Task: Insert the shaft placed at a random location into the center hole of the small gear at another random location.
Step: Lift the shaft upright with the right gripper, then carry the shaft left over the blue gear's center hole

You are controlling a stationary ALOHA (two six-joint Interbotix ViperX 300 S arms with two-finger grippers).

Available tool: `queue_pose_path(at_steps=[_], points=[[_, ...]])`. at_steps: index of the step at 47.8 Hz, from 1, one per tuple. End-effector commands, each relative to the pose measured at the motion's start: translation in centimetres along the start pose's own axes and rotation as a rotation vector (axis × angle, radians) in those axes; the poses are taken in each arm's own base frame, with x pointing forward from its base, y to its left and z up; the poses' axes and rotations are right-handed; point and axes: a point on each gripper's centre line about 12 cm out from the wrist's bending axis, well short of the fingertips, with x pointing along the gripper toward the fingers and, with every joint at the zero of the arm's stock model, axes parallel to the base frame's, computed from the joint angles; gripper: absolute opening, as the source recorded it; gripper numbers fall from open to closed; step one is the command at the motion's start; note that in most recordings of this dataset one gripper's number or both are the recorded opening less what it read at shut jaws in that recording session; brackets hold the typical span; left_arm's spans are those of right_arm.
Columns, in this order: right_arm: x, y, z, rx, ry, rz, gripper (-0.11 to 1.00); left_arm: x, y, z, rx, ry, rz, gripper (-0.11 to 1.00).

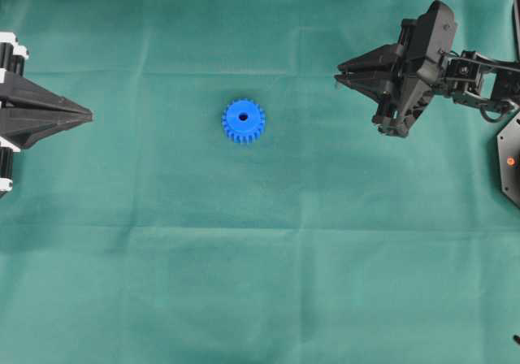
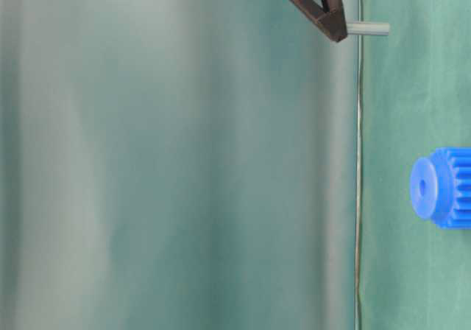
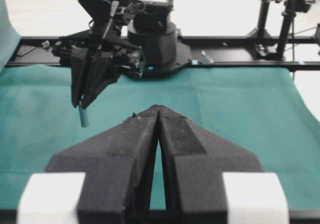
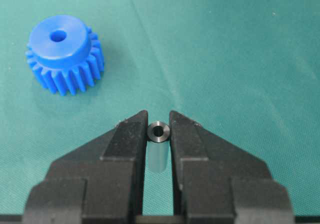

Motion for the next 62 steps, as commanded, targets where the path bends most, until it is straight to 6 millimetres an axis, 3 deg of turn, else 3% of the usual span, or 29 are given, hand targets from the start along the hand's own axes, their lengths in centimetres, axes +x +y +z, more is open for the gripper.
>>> queue_pose_path(at_steps=[1, 12, 44, 62], points=[[0.1, -0.1, 1.4, -0.008, -0.04, -0.002, 0.13, 0.2, 0.0, 0.8, 0.0, -0.023, 0.001, 0.0], [1.3, 0.9, 2.3, -0.015, -0.051, 0.026, 0.13, 0.2, 0.0, 0.8, 0.002, -0.021, 0.001, 0.0], [8.7, 6.4, 6.9, -0.062, -0.04, 0.142, 0.13, 0.3, 0.0, 0.7, 0.0, -0.017, 0.001, 0.0], [10.1, 7.8, 8.0, -0.071, -0.06, 0.166, 0.13, 0.3, 0.0, 0.7, 0.0, -0.017, 0.001, 0.0]])
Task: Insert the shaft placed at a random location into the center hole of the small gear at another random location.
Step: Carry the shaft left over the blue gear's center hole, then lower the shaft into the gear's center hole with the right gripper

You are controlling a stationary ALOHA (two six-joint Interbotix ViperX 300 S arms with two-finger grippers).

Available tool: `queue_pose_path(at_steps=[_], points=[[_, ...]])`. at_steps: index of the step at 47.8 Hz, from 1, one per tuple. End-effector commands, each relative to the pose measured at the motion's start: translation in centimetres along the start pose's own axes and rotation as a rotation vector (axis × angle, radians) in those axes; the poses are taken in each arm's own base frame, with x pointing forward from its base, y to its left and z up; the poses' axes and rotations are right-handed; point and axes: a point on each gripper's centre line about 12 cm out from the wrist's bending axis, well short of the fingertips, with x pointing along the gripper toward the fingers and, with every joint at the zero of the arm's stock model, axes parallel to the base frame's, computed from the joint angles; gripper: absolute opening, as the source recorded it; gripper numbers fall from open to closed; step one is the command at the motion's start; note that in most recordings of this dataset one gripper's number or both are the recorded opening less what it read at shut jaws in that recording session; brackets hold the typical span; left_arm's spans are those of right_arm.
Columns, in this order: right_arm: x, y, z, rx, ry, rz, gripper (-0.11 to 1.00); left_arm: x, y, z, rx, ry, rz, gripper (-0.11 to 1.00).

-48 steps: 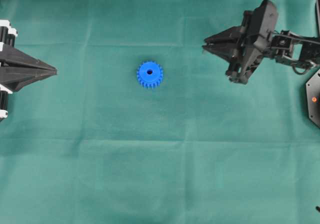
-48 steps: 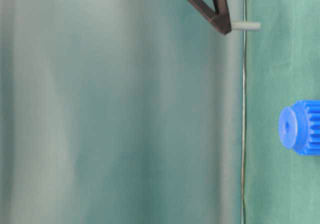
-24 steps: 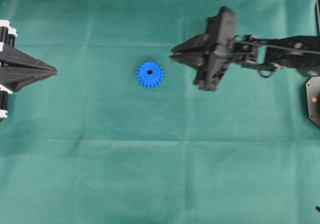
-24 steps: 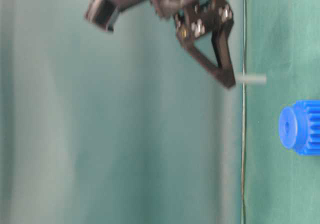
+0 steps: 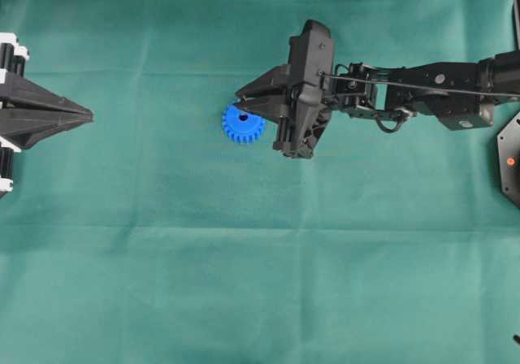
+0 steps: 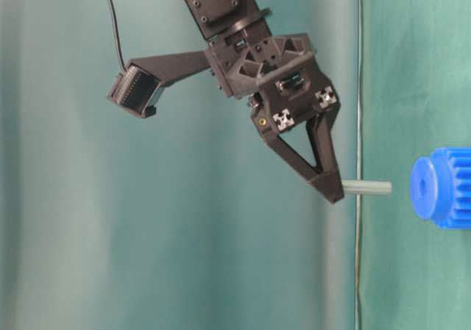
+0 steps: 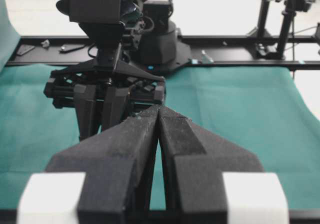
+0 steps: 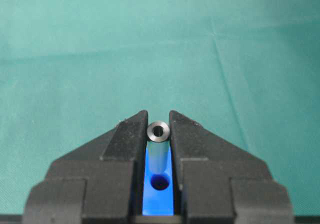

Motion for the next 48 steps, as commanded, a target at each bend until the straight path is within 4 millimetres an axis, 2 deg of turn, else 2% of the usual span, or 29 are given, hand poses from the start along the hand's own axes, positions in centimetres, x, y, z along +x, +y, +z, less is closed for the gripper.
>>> queue_pose_path(at_steps=[1, 15, 31, 48], points=[[0.0, 0.2, 1.6, -0.009, -0.04, 0.003, 0.13, 0.2, 0.0, 0.8, 0.002, -0.02, 0.001, 0.0], [0.1, 0.2, 1.4, -0.011, -0.037, 0.004, 0.13, 0.2, 0.0, 0.7, 0.002, -0.017, 0.001, 0.0], [1.2, 0.1, -0.1, -0.009, -0.005, 0.001, 0.13, 0.2, 0.0, 0.7, 0.002, -0.017, 0.001, 0.0], [1.5, 0.1, -0.6, -0.007, 0.002, 0.0, 0.13, 0.2, 0.0, 0.6, 0.0, -0.009, 0.001, 0.0]])
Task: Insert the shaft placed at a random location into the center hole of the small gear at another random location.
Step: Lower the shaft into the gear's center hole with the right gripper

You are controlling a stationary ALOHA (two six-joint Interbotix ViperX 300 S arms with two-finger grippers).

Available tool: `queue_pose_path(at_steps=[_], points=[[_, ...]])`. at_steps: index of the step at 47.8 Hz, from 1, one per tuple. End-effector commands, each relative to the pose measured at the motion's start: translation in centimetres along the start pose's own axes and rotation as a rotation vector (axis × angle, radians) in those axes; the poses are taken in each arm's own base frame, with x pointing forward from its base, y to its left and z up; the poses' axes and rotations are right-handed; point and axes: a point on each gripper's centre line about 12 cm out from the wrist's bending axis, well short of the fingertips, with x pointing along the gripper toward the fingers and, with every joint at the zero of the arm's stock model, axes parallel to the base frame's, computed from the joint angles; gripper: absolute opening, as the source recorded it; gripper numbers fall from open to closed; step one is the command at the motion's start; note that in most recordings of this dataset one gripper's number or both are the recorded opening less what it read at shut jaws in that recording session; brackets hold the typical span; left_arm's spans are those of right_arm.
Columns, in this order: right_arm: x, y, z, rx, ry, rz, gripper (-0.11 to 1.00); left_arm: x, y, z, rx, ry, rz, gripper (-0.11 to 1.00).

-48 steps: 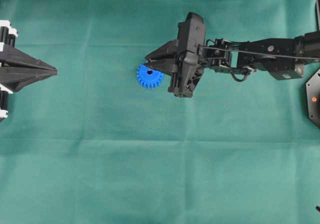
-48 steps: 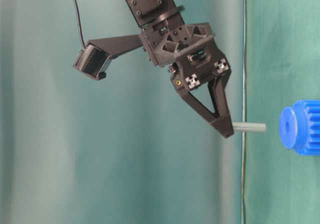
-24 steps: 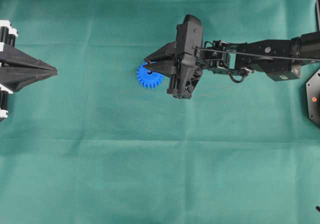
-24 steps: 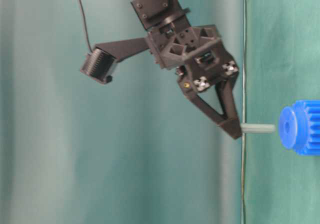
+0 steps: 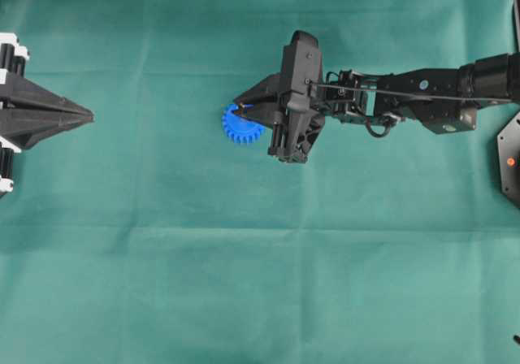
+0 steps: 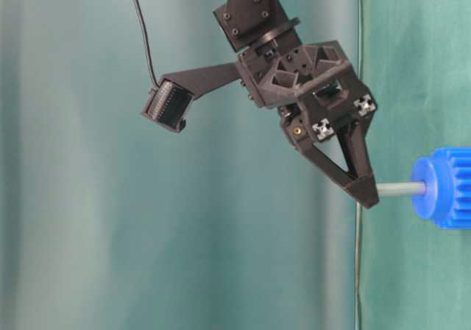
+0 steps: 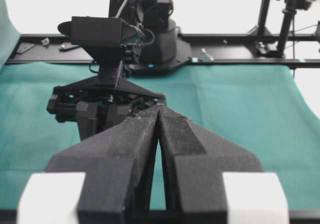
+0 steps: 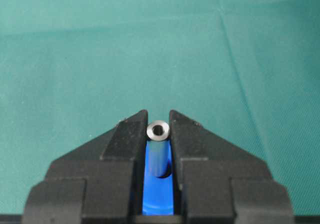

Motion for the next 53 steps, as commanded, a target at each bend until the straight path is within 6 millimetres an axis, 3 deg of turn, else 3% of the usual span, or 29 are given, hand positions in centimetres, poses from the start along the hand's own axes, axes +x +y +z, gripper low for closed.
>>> queue_pose_path(at_steps=[1, 26, 53], points=[[0.0, 0.1, 1.4, -0.006, -0.043, 0.001, 0.13, 0.2, 0.0, 0.7, 0.0, -0.017, 0.001, 0.0], [-1.0, 0.1, 2.7, -0.011, -0.077, 0.002, 0.13, 0.2, 0.0, 0.8, 0.0, -0.018, 0.001, 0.0], [-1.0, 0.0, 2.5, -0.012, -0.071, 0.001, 0.13, 0.2, 0.0, 0.8, 0.0, -0.017, 0.001, 0.0]])
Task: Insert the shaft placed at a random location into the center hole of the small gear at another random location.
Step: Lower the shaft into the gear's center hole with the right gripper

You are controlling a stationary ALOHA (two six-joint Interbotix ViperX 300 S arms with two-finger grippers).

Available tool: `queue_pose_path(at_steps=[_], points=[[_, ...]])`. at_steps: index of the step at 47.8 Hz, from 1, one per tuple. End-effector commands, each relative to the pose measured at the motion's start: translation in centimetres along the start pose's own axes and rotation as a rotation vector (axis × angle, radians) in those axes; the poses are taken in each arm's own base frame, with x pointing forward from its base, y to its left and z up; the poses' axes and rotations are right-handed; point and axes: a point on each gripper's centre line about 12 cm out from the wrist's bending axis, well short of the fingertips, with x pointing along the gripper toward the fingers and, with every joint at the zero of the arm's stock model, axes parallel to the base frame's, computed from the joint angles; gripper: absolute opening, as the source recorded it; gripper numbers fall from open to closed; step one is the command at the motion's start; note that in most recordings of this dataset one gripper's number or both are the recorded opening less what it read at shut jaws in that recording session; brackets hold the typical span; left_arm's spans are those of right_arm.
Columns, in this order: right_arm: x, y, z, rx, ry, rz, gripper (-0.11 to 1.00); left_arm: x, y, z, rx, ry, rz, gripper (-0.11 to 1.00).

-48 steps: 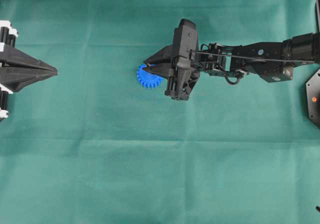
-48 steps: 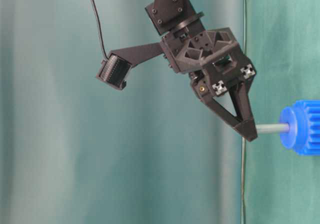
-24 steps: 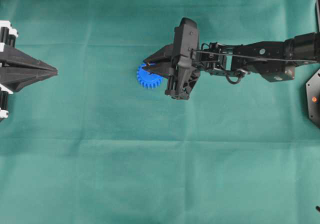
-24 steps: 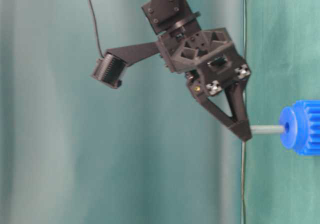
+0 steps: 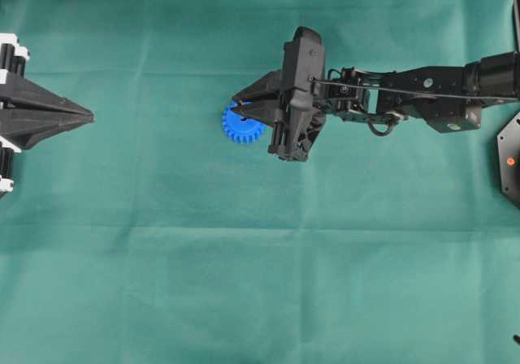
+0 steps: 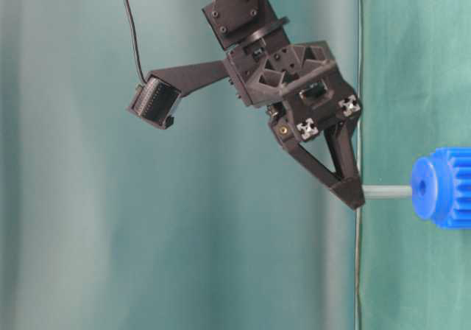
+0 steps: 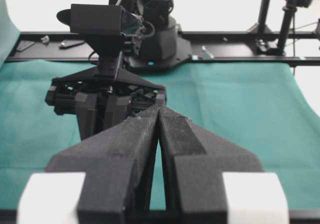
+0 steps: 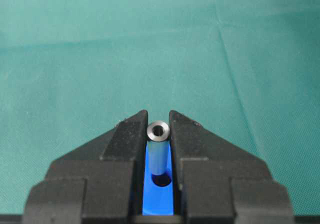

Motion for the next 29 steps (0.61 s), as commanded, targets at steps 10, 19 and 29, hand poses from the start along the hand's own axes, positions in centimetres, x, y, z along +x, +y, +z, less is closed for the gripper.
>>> queue_pose_path(at_steps=[10, 19, 29], points=[[0.0, -0.1, 1.0, -0.013, -0.032, -0.003, 0.13, 0.2, 0.0, 0.9, 0.0, -0.021, 0.001, 0.0], [0.4, -0.2, 0.3, -0.009, -0.014, -0.005, 0.13, 0.2, 0.0, 0.9, 0.0, -0.021, 0.001, 0.0], [0.9, -0.1, -0.5, -0.009, -0.001, -0.006, 0.13, 0.2, 0.0, 0.9, 0.0, -0.021, 0.001, 0.0]])
